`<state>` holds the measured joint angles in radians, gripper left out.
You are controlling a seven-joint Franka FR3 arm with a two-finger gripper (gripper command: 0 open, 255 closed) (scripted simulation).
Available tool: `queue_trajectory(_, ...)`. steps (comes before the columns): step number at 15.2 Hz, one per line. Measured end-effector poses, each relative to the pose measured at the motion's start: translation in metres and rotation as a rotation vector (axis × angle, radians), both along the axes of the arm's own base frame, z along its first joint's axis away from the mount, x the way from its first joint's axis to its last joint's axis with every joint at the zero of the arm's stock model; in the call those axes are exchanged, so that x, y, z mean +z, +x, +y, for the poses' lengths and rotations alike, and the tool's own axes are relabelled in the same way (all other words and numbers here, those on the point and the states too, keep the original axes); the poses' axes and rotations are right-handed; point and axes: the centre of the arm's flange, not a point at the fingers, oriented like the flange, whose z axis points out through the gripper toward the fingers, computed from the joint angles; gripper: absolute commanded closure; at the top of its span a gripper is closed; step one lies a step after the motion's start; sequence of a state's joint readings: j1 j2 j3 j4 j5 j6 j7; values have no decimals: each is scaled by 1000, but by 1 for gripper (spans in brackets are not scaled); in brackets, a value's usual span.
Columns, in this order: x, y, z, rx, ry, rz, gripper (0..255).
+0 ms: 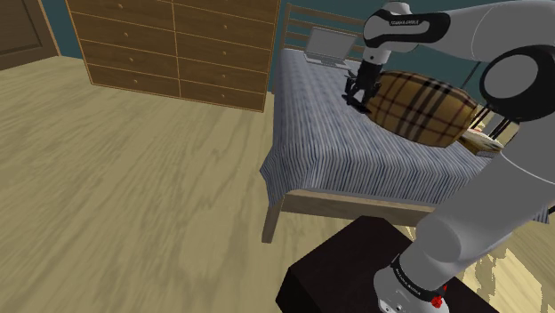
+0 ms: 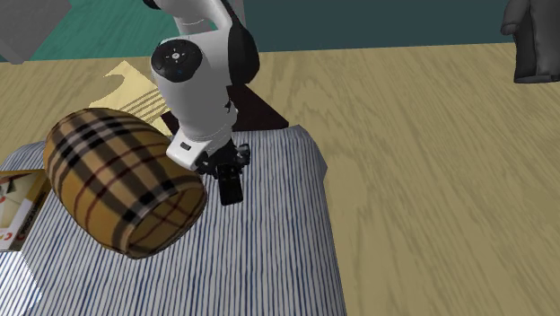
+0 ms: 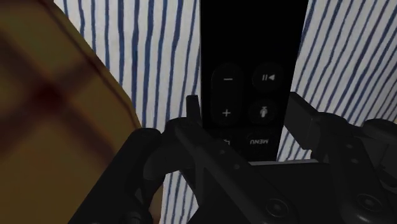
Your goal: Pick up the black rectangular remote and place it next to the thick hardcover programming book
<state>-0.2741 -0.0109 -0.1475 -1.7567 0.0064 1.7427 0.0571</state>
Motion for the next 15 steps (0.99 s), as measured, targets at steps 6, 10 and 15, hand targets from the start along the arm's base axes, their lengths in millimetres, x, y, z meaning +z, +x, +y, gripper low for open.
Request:
queue_trajectory(6, 3, -56, -51, -2, 0, 2, 255)
queue_trajectory(10, 2, -101, -86, -2, 1, 3, 255)
queue_trajectory(15, -2, -152, -128, -2, 0, 3, 255)
